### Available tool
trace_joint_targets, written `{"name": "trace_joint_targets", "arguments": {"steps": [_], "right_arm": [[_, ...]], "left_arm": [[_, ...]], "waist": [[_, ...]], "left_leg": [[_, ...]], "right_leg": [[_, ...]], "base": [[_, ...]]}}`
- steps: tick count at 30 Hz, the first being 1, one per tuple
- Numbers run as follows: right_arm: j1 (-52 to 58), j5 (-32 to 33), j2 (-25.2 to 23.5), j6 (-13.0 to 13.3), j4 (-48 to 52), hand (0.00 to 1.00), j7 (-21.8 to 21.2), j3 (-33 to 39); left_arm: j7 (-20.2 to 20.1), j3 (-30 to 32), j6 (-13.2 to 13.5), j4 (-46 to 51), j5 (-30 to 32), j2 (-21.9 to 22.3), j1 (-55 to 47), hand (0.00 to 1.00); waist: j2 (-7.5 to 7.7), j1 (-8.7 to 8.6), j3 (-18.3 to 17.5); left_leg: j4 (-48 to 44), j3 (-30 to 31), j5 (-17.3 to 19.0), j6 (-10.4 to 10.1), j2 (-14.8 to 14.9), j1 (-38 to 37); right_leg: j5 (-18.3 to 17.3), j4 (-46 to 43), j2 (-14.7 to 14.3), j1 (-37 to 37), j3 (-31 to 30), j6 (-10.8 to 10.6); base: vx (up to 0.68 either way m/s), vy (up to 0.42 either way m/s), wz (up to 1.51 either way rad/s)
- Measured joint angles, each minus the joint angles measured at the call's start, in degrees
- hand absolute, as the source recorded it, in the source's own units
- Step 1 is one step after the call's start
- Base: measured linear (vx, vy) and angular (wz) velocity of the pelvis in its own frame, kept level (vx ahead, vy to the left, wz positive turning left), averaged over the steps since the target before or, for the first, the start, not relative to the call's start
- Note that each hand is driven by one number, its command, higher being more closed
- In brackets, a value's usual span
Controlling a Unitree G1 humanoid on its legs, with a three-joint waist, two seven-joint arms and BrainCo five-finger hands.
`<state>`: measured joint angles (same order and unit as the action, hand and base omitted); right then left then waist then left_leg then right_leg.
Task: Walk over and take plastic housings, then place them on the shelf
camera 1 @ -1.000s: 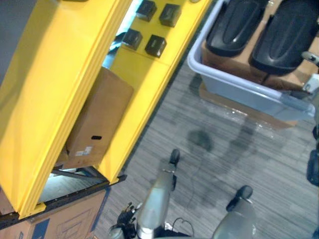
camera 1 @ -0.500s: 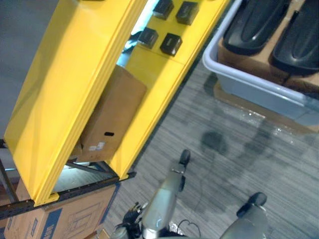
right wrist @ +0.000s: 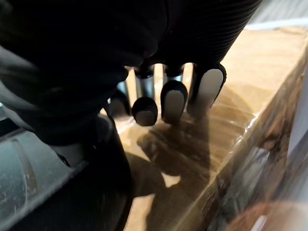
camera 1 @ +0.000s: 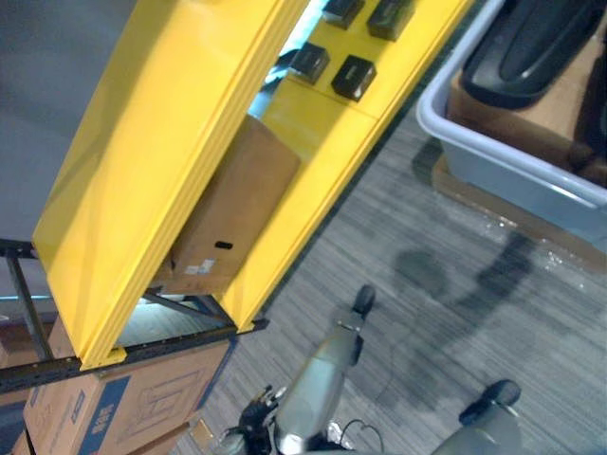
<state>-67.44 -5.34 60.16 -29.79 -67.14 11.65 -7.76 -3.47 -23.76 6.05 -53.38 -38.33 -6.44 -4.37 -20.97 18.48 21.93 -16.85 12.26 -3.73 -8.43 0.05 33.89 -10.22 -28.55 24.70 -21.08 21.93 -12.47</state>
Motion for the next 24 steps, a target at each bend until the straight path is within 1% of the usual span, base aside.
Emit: {"name": "trace_joint_targets", "arguments": {"steps": [1, 2, 4, 5, 8, 10, 11, 12, 13, 14, 15, 17, 19, 20, 21, 23, 24], "right_arm": [[0.1, -0.3, 0.0, 0.3, -0.3, 1.0, 0.0, 0.3], [0.3, -1.4, 0.0, 1.9, -1.3, 1.0, 0.4, 1.5], [1.1, -2.2, 0.0, 3.8, -1.5, 1.0, 1.0, 2.8], [1.8, -2.4, 0.0, 6.1, -1.9, 1.0, 1.6, 3.7], [3.3, -2.7, -0.1, 8.7, -3.2, 1.0, 2.7, 4.3], [5.1, -4.7, -1.1, 11.5, -3.8, 1.0, 4.7, 4.3], [5.3, -4.9, -1.2, 11.7, -3.8, 1.0, 5.1, 4.3], [5.8, -5.1, -1.3, 12.5, -3.8, 1.0, 6.3, 4.3], [6.6, -5.8, -1.6, 13.6, -3.8, 1.0, 7.5, 4.3], [6.9, -6.2, -1.7, 13.9, -3.7, 1.0, 8.1, 4.2], [7.1, -6.3, -1.8, 14.6, -3.2, 1.0, 9.0, 4.1], [8.4, -6.8, -1.8, 15.8, -2.0, 1.0, 11.3, 3.6], [9.4, -7.0, -2.1, 16.3, -0.3, 1.0, 13.0, 3.4], [9.8, -7.1, -2.1, 16.4, 0.5, 1.0, 13.6, 3.2], [10.2, -7.3, -2.1, 16.9, 1.6, 1.0, 14.6, 2.9], [11.9, -8.3, -2.7, 18.6, 4.3, 1.0, 16.8, 2.2], [12.5, -8.7, -3.1, 18.8, 5.2, 1.0, 17.4, 2.2]], "left_arm": [[0.0, 0.0, -0.1, 0.3, 0.0, 0.0, 0.0, 0.0], [0.1, 0.1, -0.2, 0.8, 0.0, 0.0, -0.1, 0.0], [0.2, 0.2, -0.4, 1.3, 0.1, -0.1, -0.1, 0.0], [0.8, 0.3, -0.9, 2.4, 0.2, -0.3, -0.1, 0.0], [1.2, 0.6, -1.2, 4.0, 0.6, -0.6, -0.2, 0.0], [3.0, 1.3, -1.2, 5.3, 1.2, -1.5, -0.4, 0.0], [3.7, 1.3, -1.2, 5.5, 1.2, -1.8, -0.4, 0.0], [5.2, 2.3, -1.1, 5.9, 1.2, -2.1, -0.5, 0.0], [6.9, 3.6, -1.1, 6.3, 1.2, -2.2, -0.6, 0.0], [7.8, 4.5, -1.1, 6.6, 1.2, -2.2, -0.7, 0.0], [9.5, 5.7, -1.1, 7.3, 1.1, -2.3, -0.7, 0.0], [12.2, 7.4, -0.6, 8.7, 1.2, -2.3, -0.7, 0.0], [14.0, 8.0, 0.1, 9.9, 1.2, -2.4, -0.7, 0.0], [14.6, 8.1, 0.3, 10.3, 1.2, -2.4, -0.7, 0.0], [14.8, 8.6, 0.9, 10.9, 1.2, -2.4, -0.7, 0.0], [16.1, 10.3, 2.6, 13.3, 1.2, -2.4, -0.8, 0.0], [16.3, 10.6, 3.2, 14.0, 1.2, -2.6, -0.9, 0.0]], "waist": [[0.04, -0.02, 0.0], [0.2, -0.05, 0.2], [0.49, -0.36, 0.4], [0.88, -0.54, 0.7], [1.42, -0.97, 1.1], [2.81, -2.07, 2.2], [3.2, -2.33, 2.5], [4.22, -2.84, 3.2], [4.89, -3.49, 3.7], [5.58, -4.03, 4.2], [6.6, -4.44, 5.0], [7.96, -5.82, 5.9], [8.67, -6.61, 6.4], [8.8, -6.73, 6.5], [8.9, -7.06, 6.6], [9.64, -8.01, 7.1], [9.95, -8.25, 7.3]], "left_leg": [[-0.1, 0.1, 0.0, 0.0, 0.0, 0.0], [-0.5, 0.1, 0.0, 0.0, -0.1, 0.0], [-0.7, 0.1, 0.0, 0.0, -0.1, 0.0], [-0.8, 0.0, 0.0, 0.0, 0.2, 0.0], [-0.9, 0.0, 0.0, 0.0, 1.0, -0.2], [-0.9, -0.4, 0.1, 0.1, 2.0, -0.9], [-0.9, -0.6, 0.2, 0.1, 2.3, -1.0], [-0.9, -1.5, 0.3, 0.2, 3.0, -1.4], [-0.9, -2.1, 0.5, 0.4, 3.4, -1.9], [-1.0, -2.4, 0.7, 0.4, 3.5, -2.2], [-1.6, -3.1, 1.2, 0.4, 4.1, -2.4], [-1.9, -3.3, 1.7, 0.3, 4.7, -2.9], [-2.3, -3.4, 2.0, 0.3, 5.1, -3.6], [-2.3, -3.5, 2.0, 0.3, 5.2, -3.8], [-2.3, -3.5, 2.0, 0.3, 5.3, -4.0], [-2.1, -3.6, 2.0, 0.2, 5.7, -5.0], [-1.9, -3.6, 2.0, 0.2, 5.8, -5.4]], "right_leg": [[0.1, 0.1, 0.0, 0.3, 0.1, -0.1], [0.1, 0.3, -0.1, 0.7, 0.2, -0.3], [0.3, 0.8, -0.2, 1.2, 0.6, -0.4], [0.6, 1.5, -0.6, 1.7, 0.7, -0.5], [1.3, 3.0, -1.7, 2.8, 1.2, -0.4], [2.2, 4.6, -3.0, 4.0, 1.4, -0.2], [2.6, 5.2, -3.4, 4.3, 1.4, -0.1], [3.1, 6.0, -3.9, 4.6, 1.1, 0.0], [3.3, 6.6, -4.2, 5.1, 0.8, 0.0], [3.5, 6.9, -4.3, 5.4, 0.5, 0.0], [3.9, 7.4, -4.9, 5.4, -0.1, 0.1], [4.3, 8.4, -5.6, 6.4, -0.3, 0.2], [4.4, 8.7, -6.0, 7.2, -0.3, 0.3], [4.4, 8.8, -6.0, 7.4, -0.3, 0.3], [4.4, 8.8, -6.2, 7.7, -0.3, 0.3], [4.4, 9.0, -6.6, 8.6, -0.3, 0.4], [4.4, 9.1, -6.7, 9.1, -0.3, 0.4]], "base": [[0.01, 0.017, 0.09], [0.01, 0.014, 0.05], [0.01, 0.009, 0.03], [0.0, 0.0, 0.0], [0.01, 0.005, -0.04], [0.01, -0.01, -0.13], [0.01, -0.011, -0.23], [0.0, -0.007, -0.25], [0.0, -0.006, -0.25], [-0.01, -0.007, -0.28], [-0.02, -0.006, -0.27], [-0.02, -0.011, -0.17], [-0.02, -0.024, -0.06], [-0.03, -0.033, -0.06], [-0.03, -0.036, -0.04], [-0.03, -0.04, -0.02], [-0.02, -0.036, -0.05]]}}
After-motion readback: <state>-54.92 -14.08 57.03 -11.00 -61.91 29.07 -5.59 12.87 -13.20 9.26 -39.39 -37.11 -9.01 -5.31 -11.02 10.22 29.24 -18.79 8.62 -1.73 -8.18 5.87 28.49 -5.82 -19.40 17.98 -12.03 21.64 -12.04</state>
